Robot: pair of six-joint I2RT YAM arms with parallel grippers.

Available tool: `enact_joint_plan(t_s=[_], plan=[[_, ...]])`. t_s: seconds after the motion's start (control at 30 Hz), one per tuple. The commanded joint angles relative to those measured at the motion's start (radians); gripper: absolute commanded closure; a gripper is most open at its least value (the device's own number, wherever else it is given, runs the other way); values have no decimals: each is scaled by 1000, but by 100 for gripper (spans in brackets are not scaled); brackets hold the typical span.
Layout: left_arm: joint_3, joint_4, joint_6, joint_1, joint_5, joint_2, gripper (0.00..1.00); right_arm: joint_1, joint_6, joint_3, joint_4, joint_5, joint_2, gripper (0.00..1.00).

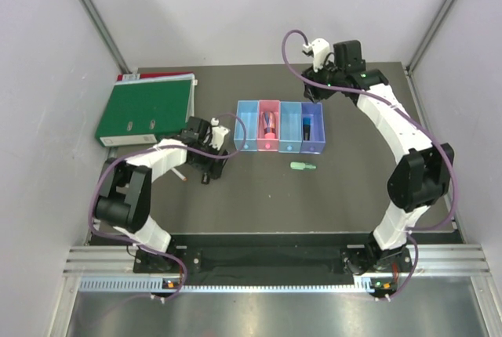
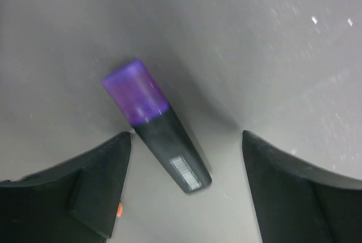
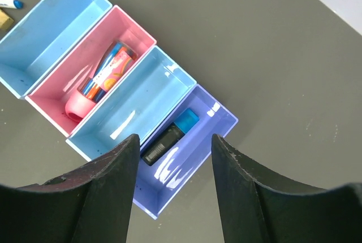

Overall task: Sort the stationery into containers
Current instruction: Pick up the pen from the center of the board, then place the pen in the storage box.

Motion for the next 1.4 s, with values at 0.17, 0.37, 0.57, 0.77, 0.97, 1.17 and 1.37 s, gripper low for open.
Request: enact_joint_plan(t_s=[0.17, 0.37, 0.57, 0.77, 0.97, 1.17, 1.37], plan=[[51, 45, -44, 6, -7, 82, 63, 11, -89, -27, -47, -25, -102, 46], [33, 42, -37, 6, 6, 47, 100, 14, -388, -255, -142, -14, -200, 38], [88, -4, -26, 6, 40, -39, 100, 37, -596, -421, -196, -22, -303, 29], [162, -5, 32, 5, 77, -176, 100, 108, -679, -512, -210, 7, -339, 29], [231, 15, 94, 3, 92, -252, 100, 169, -676, -556, -184, 13, -322, 29], [235, 123, 109, -7, 117, -315, 100, 140, -541, -550, -55, 39, -339, 30], [287, 186, 36, -60, 172, -250, 100, -15, -247, -581, 138, 88, -441, 27]])
